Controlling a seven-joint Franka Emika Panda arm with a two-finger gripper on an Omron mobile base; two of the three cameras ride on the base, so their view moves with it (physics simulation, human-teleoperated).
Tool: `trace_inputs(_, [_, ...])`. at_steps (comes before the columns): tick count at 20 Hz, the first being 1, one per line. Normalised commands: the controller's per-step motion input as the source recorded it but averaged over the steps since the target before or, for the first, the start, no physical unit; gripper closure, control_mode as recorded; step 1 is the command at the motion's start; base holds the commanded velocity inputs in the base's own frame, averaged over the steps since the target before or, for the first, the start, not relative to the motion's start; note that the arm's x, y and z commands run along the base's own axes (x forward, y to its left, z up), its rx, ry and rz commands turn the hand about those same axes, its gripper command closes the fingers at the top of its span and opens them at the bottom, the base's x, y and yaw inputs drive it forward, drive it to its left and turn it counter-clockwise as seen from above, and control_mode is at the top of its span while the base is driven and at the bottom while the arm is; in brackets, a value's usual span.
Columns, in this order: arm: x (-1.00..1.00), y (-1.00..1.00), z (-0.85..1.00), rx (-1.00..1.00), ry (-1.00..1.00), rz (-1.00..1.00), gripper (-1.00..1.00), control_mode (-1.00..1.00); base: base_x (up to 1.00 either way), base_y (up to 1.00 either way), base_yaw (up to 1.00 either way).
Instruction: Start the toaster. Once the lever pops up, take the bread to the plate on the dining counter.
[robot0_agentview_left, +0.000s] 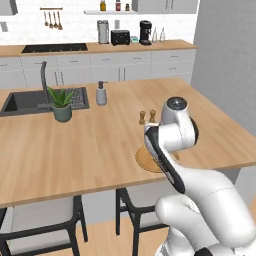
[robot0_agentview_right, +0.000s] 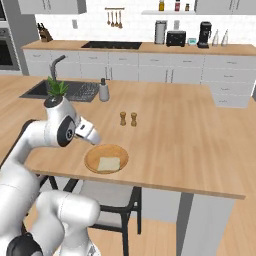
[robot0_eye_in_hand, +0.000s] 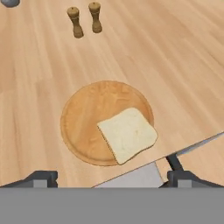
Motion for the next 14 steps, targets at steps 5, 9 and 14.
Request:
trace_inputs(5, [-0.23, -0.2, 0.25, 0.0, 0.01, 0.18, -1.0, -1.0, 0.0, 0.0, 0.0])
trace_inputs(9, [-0.01, -0.46, 0.27, 0.02, 0.01, 0.21, -1.0, -1.0, 0.0, 0.0, 0.0])
trace_inputs(14, [-0.1, -0.21, 0.41, 0.0, 0.02, 0.1, -1.0, -1.0, 0.0, 0.0, 0.0])
